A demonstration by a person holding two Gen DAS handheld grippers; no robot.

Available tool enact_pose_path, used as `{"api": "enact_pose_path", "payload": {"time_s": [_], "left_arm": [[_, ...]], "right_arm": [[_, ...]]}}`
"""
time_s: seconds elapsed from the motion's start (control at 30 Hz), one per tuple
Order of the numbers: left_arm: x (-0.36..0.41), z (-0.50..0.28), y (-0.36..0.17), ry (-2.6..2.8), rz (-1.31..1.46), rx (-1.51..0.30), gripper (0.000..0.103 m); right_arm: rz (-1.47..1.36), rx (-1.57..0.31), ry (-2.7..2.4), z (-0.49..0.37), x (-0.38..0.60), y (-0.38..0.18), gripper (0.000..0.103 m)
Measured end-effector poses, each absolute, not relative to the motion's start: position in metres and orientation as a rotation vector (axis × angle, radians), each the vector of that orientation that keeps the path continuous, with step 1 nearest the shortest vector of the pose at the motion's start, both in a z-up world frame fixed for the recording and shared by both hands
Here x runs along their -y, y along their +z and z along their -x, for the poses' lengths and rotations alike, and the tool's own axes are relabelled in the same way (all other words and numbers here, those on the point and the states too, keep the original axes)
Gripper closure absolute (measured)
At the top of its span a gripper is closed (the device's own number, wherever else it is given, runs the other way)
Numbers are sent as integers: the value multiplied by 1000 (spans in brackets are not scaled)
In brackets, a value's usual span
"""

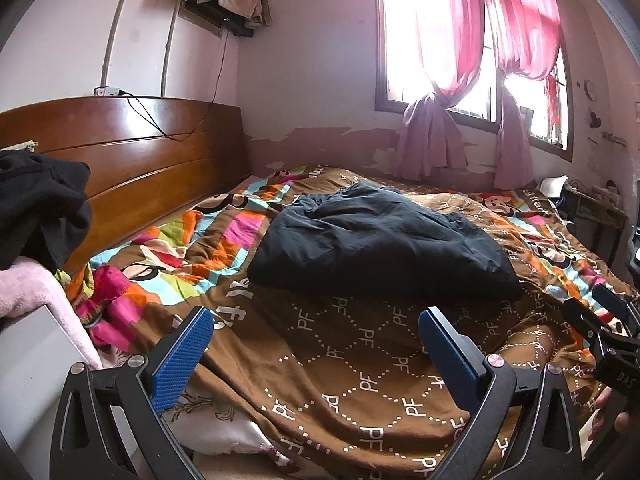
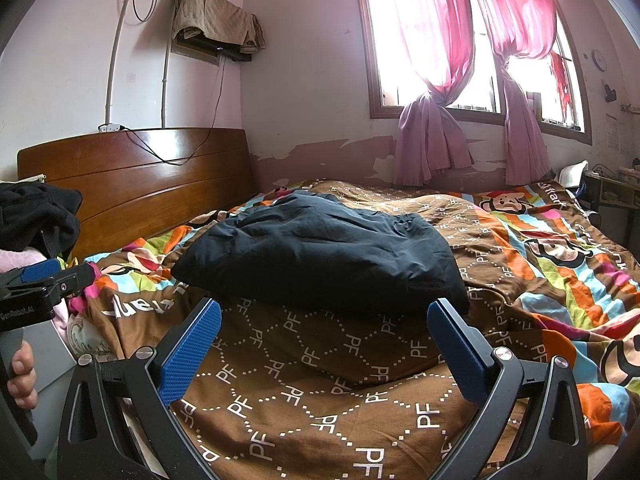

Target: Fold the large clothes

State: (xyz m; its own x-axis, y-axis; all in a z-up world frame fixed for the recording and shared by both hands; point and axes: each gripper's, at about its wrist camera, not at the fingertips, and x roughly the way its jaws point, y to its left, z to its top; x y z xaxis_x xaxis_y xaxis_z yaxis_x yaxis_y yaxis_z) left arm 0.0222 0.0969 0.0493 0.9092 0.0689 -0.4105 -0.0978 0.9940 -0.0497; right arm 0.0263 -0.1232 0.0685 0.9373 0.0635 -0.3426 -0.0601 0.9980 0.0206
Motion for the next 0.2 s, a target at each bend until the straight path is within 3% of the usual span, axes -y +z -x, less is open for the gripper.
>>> {"api": "enact_pose_path", "payload": {"time_s": [0.2], "left_arm": [[-95,-23,48,95,59,-424,0]], "right_arm": [[-11,-351,63,-26,123,68,1]]}}
